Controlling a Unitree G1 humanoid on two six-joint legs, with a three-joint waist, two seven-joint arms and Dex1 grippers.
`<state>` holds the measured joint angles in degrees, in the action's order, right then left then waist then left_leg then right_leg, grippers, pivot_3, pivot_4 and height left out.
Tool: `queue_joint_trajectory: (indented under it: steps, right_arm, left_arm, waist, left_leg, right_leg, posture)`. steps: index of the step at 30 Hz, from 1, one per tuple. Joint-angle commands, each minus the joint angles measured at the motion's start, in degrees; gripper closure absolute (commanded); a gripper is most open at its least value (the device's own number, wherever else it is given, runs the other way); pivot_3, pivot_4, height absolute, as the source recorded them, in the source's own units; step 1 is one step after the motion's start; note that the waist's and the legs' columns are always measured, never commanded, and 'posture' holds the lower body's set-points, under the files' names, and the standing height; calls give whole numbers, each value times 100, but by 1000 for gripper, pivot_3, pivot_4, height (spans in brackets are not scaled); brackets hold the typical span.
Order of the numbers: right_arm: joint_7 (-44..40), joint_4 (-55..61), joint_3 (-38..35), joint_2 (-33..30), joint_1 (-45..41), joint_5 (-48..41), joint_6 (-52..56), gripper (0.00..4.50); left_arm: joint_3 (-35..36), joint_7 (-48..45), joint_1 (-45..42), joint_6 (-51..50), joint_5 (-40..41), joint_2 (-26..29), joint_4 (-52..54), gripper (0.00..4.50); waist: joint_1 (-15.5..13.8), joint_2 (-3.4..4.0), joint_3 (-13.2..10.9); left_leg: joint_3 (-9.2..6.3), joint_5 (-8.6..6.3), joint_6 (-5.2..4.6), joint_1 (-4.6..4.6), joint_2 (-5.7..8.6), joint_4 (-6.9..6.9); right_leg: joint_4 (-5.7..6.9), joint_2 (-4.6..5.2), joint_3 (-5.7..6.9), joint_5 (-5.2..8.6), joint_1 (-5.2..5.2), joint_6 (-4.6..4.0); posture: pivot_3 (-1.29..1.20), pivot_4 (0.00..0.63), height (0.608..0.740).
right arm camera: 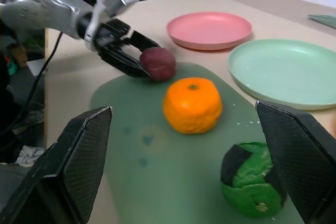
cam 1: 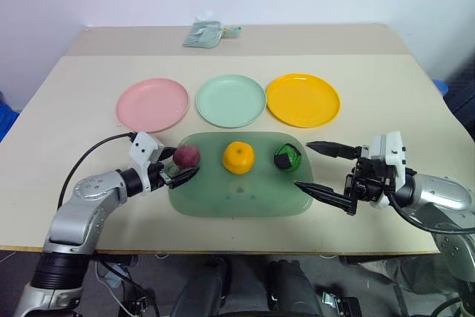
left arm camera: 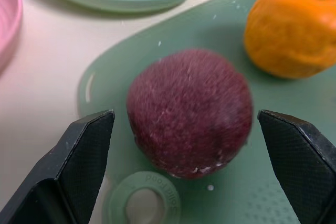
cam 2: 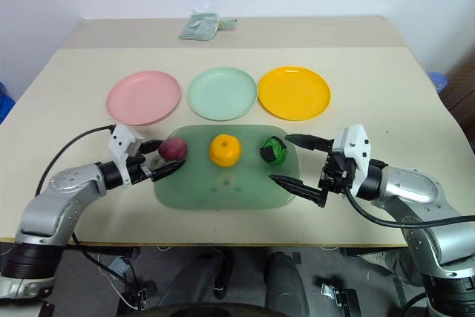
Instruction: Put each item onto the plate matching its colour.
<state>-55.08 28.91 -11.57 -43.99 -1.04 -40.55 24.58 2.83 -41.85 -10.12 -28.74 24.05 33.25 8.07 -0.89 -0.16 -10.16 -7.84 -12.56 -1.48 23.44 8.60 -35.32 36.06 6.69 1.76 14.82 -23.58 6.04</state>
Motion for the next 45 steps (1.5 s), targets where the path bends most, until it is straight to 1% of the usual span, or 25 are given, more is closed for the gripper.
queue_joint_trajectory:
  steps: [1,2,3,7,9,11,15,17,21,23,26,28,30,32,33,35,37,40,42,43,45]
  right_arm:
    - [-4,202,-32,-38,-81,15,-69,0]
    - [17,199,-39,-30,-115,4,-56,0]
    - [49,204,-42,-17,-145,-3,-43,0]
    - [232,280,15,71,-237,22,-20,0]
    - [355,300,63,137,-315,60,-39,0]
    - [545,203,152,251,-502,184,-90,0]
    - [934,-201,372,595,-1015,632,-287,0]
    - [977,-326,456,696,-1142,775,-374,0]
    - [1056,-628,599,910,-1345,1061,-609,0]
    - [1074,-749,627,997,-1387,1165,-722,0]
    - [1077,-831,655,1068,-1393,1272,-844,0]
    - [1081,-831,639,1090,-1378,1303,-884,0]
    - [1134,-841,631,1113,-1376,1376,-932,0]
    - [1187,-848,688,1149,-1406,1459,-944,0]
    - [1223,-824,745,1178,-1436,1471,-879,0]
    - [1444,-784,987,1243,-1582,1643,-567,0]
    - [1714,-689,1252,1304,-1733,1783,-122,0]
    - [2041,-648,1588,1454,-2011,1904,520,0]
    - [2098,-631,1896,1588,-2232,1918,916,0]
    - [2130,-691,2070,1672,-2350,1987,1049,0]
    - [2167,-815,2250,1775,-2526,2082,1222,0]
  left_arm:
    - [-18,109,-193,166,-115,-100,72,1240]
    - [-12,144,-230,177,-142,-130,58,1785]
    - [8,173,-260,195,-161,-156,45,2153]
    - [223,353,-388,253,-135,-249,-33,2153]
    - [363,621,-538,282,-163,-351,-161,2153]
    - [543,1089,-862,370,-241,-555,-413,2153]
    - [936,2434,-1776,383,-617,-958,-1310,2153]
    - [1073,2734,-2059,452,-676,-1059,-1648,2153]
    - [1360,3779,-2622,616,-944,-1325,-2497,2153]
    - [1462,4119,-2811,713,-986,-1481,-2851,2153]
    - [1551,4273,-2843,853,-911,-1666,-2856,964]
    - [1541,4182,-2765,786,-832,-1715,-2687,51]
    - [1492,4226,-2619,816,-953,-1672,-2472,51]
    - [1605,3993,-2465,1033,-746,-1722,-2246,51]
    - [1523,3656,-2302,1321,-747,-1643,-2110,51]
    - [1459,2805,-1876,1420,-461,-1449,-1696,51]
    - [1363,1950,-1444,1534,-249,-1160,-1323,51]
    - [1341,572,-870,1627,317,-751,-841,51]
    - [1368,-459,-470,1370,850,-377,-568,51]
    - [1340,-1035,-273,1339,1017,-132,-486,51]
    - [1278,-1746,-74,1354,1175,182,-441,51]
  waist:
    - [0,-1,0]
    - [0,-1,0]
    - [1,0,0]
    - [6,-1,0]
    - [5,0,0]
    - [1,-1,-1]
    - [-7,-5,-1]
    - [1,-6,-1]
    - [3,-7,-1]
    - [2,-8,-2]
    - [2,-8,-2]
    - [2,-8,-2]
    - [6,-9,-2]
    - [18,-9,-2]
    - [25,-8,-2]
    - [41,-7,-1]
    - [64,-6,0]
    - [47,-4,-1]
    - [35,0,0]
    - [31,0,-1]
    - [27,1,-1]
  left_leg:
    - [0,0,0,0,0,-2]
    - [0,0,0,0,0,-2]
    - [0,1,0,0,0,-2]
    - [0,2,1,0,0,-2]
    - [0,2,2,0,0,-2]
    - [0,3,3,-1,0,-4]
    - [-2,4,7,1,-1,-34]
    - [-3,1,12,1,-1,-52]
    - [-1,1,-1,3,2,-63]
    - [-1,1,0,3,2,-63]
    - [-1,5,6,4,3,-70]
    - [-1,10,14,7,4,-73]
    - [-1,8,11,7,4,-76]
    - [-1,7,9,7,4,-77]
    - [-1,7,9,7,3,-77]
    - [0,7,10,6,1,-76]
    - [2,7,10,6,-4,-73]
    - [2,9,13,6,-9,-72]
    - [2,8,19,6,-11,-73]
    - [2,7,19,5,-11,-73]
    - [2,5,23,5,-13,-72]
  right_leg:
    - [0,0,0,0,0,1]
    - [2,0,0,-1,0,1]
    - [2,0,0,-1,0,1]
    - [3,-1,0,-2,-1,3]
    - [5,-1,0,-3,-2,5]
    - [6,-2,0,-4,-2,6]
    - [12,-11,2,-20,8,16]
    - [11,-17,2,-31,16,27]
    - [11,-19,0,-37,17,35]
    - [15,-19,0,-38,16,35]
    - [16,-18,0,-44,17,38]
    - [16,-17,0,-46,17,39]
    - [16,-18,0,-47,18,39]
    - [18,-18,-1,-48,17,37]
    - [18,-19,-1,-49,17,36]
    - [20,-19,-2,-51,15,33]
    - [22,-22,-4,-57,9,23]
    - [29,-24,-4,-58,3,15]
    - [29,-26,-4,-59,1,12]
    - [28,-25,-5,-52,1,-3]
    - [25,-28,-5,-49,-15,-7]
  posture:
    - [0,150,740]
    - [0,150,740]
    - [0,150,740]
    - [0,150,740]
    - [0,150,740]
    - [0,150,740]
    - [0,150,740]
    - [0,150,740]
    - [0,150,740]
    - [0,150,740]
    - [0,150,740]
    - [0,150,740]
    - [0,150,740]
    - [0,150,740]
    - [0,150,740]
    - [0,150,740]
    - [0,150,740]
    - [0,150,740]
    - [0,150,740]
    - [0,150,740]
    - [0,150,740]
